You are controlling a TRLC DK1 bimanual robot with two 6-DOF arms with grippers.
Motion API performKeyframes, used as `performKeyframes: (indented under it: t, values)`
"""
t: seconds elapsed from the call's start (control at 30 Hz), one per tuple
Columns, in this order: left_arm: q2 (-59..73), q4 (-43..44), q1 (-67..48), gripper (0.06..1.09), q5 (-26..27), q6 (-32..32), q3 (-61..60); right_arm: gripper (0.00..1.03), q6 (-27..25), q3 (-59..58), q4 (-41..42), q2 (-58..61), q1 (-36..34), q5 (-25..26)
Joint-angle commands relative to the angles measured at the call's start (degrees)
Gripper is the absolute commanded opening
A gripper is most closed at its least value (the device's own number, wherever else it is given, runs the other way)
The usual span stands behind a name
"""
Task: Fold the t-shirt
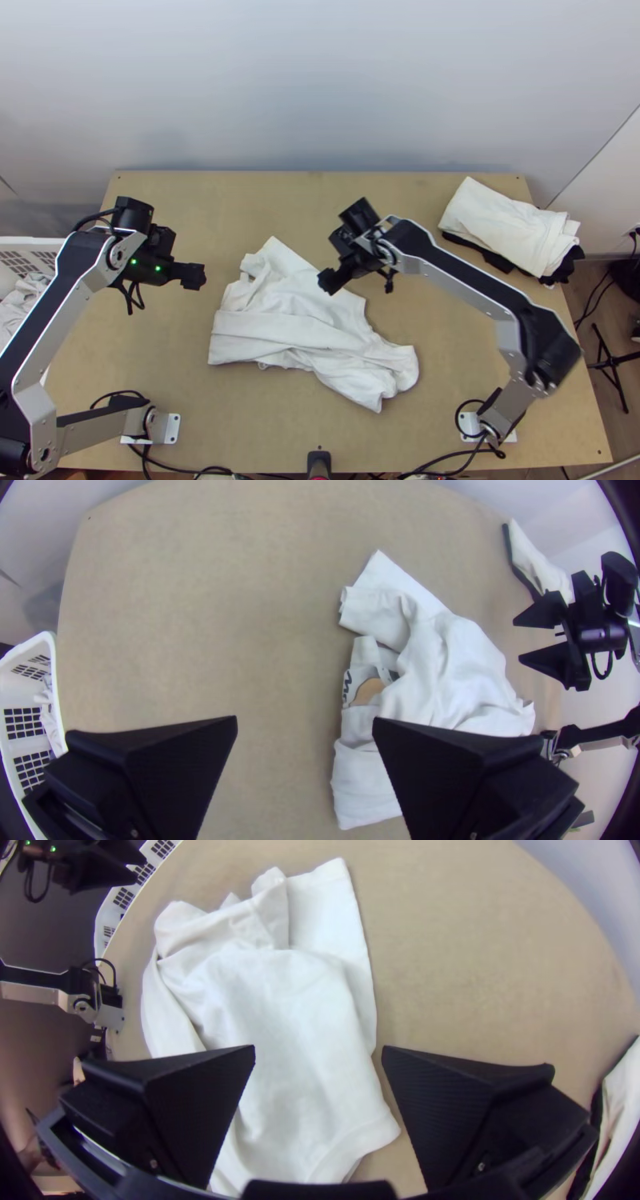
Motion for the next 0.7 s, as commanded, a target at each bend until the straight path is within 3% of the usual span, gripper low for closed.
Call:
performKeyframes:
  t: [0.0,0.27,0.37,0.5,0.6,0.67]
  values:
    - [-1.21,-0.05,0.58,1.04,-0.05,-0.09,-0.92,0.88,-0.12,3.93,-0.2,7.46,0.59,-3.24]
    - [-2.09,-0.05,0.75,1.04,-0.13,-0.09,-0.92,0.83,-0.65,5.6,-0.11,11.59,0.76,-3.24]
    - [-2.35,-0.05,0.66,1.04,-0.13,0.26,-1.36,0.74,-0.74,5.43,1.47,12.55,0.85,-3.24]
    - [-2.53,0.04,0.66,1.04,-0.13,0.26,-1.54,0.73,-0.56,5.51,3.32,13.43,1.11,-3.15]
    - [-2.71,0.04,0.66,1.04,-0.13,0.61,-1.63,0.64,-0.56,5.51,3.84,13.78,1.2,-2.89]
    - [-2.88,0.04,0.66,1.04,-0.22,1.14,-2.15,0.47,-0.65,4.63,5.6,13.78,1.29,-2.97]
